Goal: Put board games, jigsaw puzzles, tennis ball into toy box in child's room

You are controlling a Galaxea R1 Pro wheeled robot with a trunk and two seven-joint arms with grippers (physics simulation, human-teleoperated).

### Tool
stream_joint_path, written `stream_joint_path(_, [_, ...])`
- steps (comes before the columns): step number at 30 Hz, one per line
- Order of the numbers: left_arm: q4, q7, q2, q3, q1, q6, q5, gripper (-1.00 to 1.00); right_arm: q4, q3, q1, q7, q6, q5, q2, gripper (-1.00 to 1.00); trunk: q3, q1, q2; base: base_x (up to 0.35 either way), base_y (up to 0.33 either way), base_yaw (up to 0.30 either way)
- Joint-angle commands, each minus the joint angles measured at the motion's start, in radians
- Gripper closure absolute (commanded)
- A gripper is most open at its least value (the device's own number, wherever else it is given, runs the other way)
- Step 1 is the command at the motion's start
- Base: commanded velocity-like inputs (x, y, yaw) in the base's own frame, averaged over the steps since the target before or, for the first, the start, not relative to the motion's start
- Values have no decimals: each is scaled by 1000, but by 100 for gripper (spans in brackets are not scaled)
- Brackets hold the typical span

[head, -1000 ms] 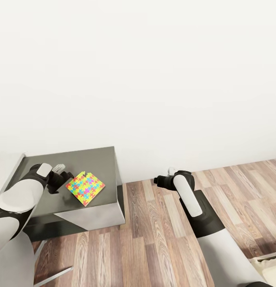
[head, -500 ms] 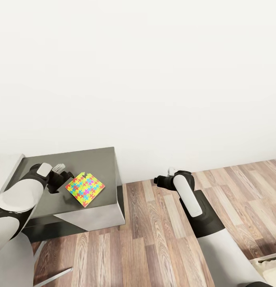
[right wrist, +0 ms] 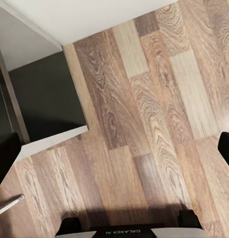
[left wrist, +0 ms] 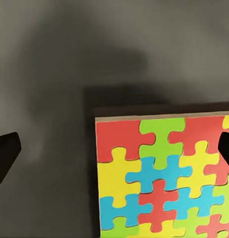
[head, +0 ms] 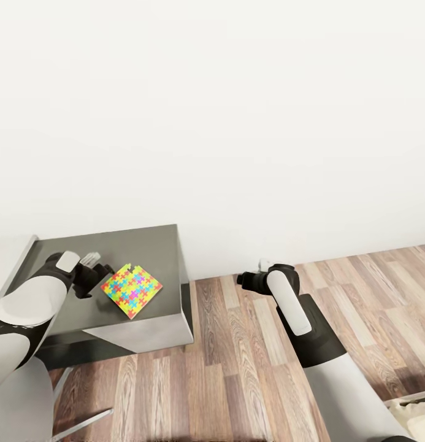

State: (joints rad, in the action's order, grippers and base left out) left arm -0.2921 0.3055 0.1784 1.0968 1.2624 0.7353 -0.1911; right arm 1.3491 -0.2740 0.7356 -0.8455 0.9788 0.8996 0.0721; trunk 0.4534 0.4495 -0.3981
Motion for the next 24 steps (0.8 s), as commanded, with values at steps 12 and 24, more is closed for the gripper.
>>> stream_joint_path(12, [-1,0,1,11,2,4,-10,-100,1,-1,1,-10,4,9,0,-100,6,1,-2,61,0,12])
stream_joint_path(24, [-1,0,0,12,2,4,-11,-100,1,-2,1,-10,4,10,0,-100,6,1,-2,185,0,1])
